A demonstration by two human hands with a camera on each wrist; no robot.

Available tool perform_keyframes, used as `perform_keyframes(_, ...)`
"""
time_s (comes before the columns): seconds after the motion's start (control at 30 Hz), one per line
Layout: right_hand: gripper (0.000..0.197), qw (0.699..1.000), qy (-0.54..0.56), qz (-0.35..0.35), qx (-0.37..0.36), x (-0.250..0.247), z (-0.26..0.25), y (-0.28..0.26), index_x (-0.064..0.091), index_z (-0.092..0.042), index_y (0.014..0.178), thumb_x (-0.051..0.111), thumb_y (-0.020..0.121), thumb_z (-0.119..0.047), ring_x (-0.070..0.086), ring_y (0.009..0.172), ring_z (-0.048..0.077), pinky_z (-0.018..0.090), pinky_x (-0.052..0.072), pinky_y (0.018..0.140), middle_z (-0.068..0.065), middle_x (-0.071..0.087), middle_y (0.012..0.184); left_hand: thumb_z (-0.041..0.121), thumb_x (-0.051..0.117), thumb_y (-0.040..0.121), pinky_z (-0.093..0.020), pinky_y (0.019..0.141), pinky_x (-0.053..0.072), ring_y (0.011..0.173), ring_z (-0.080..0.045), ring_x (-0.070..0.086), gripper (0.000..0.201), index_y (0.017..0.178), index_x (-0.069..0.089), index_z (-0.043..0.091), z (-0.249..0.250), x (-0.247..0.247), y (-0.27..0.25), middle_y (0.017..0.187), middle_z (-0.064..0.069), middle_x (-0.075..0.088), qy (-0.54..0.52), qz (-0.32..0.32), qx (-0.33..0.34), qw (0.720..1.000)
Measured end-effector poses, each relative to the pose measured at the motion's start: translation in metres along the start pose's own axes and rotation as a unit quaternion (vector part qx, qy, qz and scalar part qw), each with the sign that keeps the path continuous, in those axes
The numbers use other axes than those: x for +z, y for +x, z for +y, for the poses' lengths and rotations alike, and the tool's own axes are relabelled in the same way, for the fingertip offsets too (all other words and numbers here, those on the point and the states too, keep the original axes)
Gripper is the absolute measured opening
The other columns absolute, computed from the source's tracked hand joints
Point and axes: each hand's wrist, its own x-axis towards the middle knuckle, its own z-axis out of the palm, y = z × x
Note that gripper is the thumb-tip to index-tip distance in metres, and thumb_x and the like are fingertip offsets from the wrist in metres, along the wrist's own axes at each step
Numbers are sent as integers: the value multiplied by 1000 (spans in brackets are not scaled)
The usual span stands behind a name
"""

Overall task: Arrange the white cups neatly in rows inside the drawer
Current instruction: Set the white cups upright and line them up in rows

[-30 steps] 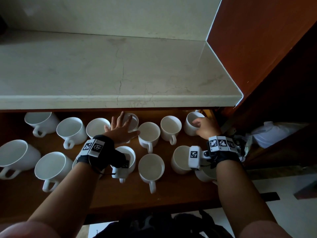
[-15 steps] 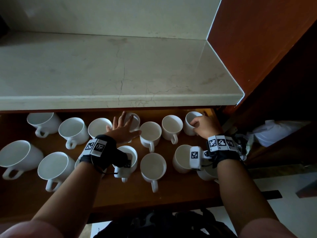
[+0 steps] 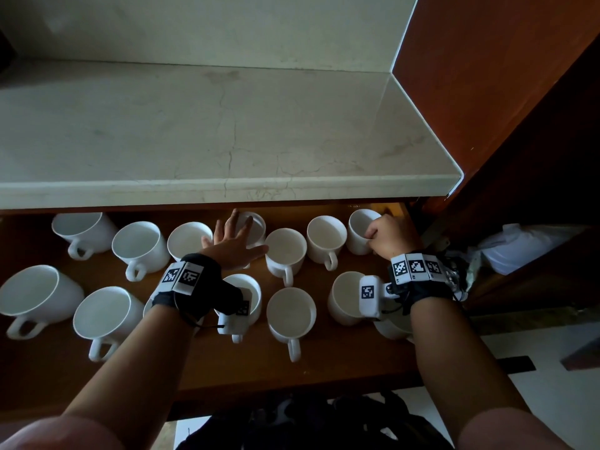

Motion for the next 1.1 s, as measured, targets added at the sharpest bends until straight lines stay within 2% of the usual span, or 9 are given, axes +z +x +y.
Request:
perform_keyframes(0.1, 9, 1000, 6, 9, -1, 5, -7, 0, 77, -17, 79, 71, 78, -11, 69, 80, 21, 32, 55, 81, 3, 73, 77, 65, 42, 88, -57, 113, -4, 144, -28, -21, 81, 151, 0, 36, 0, 0, 0, 155, 7, -28, 0, -1, 2, 1000)
perform_keyframes(0.17, 3, 1000, 25, 15, -2, 8, -11, 1, 76, -13, 75, 73, 77, -13, 68, 73, 21, 36, 57, 77, 4, 73, 73, 65, 42, 88, -57, 113, -4, 144, -28, -21, 81, 151, -1, 36, -1, 0, 0, 155, 7, -29, 1, -2, 1, 1000)
perform_keyframes(0.33, 39, 997, 52, 52, 6, 4, 1, 9, 66, -15, 102, 82, 66, -21, 55, 109, 26, 38, 46, 93, 7, 62, 109, 64, 43, 88, -57, 113, -4, 144, -28, -20, 81, 151, 1, 35, 0, 0, 0, 155, 8, -28, -6, -2, 0, 1000)
perform_keyframes(0.5, 86, 1000, 0, -1, 26, 9, 16, 14, 47, -14, 130, 84, 57, -38, 36, 126, 28, 35, 36, 103, 11, 38, 133, 65, 45, 87, -58, 113, -3, 144, -29, -20, 85, 151, -1, 33, -2, 2, 2, 156, 8, -26, -6, 7, -2, 1000)
perform_keyframes(0.63, 93, 999, -19, 27, 30, 13, 14, 14, 41, -14, 137, 80, 61, -49, 31, 132, 25, 34, 31, 110, 10, 34, 139, 65, 45, 87, -59, 112, -4, 144, -29, -22, 88, 151, -5, 34, -3, 2, 3, 155, 8, -27, -12, 7, -1, 1000)
perform_keyframes(0.8, 100, 997, -22, -1, 77, 17, 11, 12, 26, -16, 146, 70, 68, -63, 28, 138, 28, 41, 29, 112, 10, 29, 148, 65, 45, 87, -58, 112, -5, 143, -29, -23, 88, 151, -6, 34, -4, 3, 5, 155, 8, -27, -9, 6, -1, 1000)
perform_keyframes(0.93, 100, 994, 41, -21, 99, 14, 10, 11, 19, -18, 148, 70, 73, -59, 25, 140, 29, 41, 27, 111, 10, 22, 152, 66, 46, 86, -58, 112, -3, 144, -29, -21, 88, 150, -5, 35, -5, 4, 6, 156, 8, -25, -10, 14, -1, 1000)
perform_keyframes(1.03, 94, 993, 60, -17, 101, 13, 10, 12, 24, -21, 146, 70, 73, -58, 36, 133, 28, 39, 35, 106, 9, 28, 148, 66, 47, 85, -59, 112, -3, 144, -29, -21, 88, 150, -4, 35, -5, 5, 6, 156, 7, -25, -8, 17, 3, 1000)
perform_keyframes(1.1, 87, 991, 86, -24, 103, 14, 10, 14, 32, -24, 143, 70, 73, -58, 55, 113, 26, 37, 48, 94, 8, 43, 138, 66, 48, 85, -59, 112, -4, 144, -29, -22, 88, 150, -3, 35, -4, 5, 6, 156, 7, -25, -8, 17, 3, 1000)
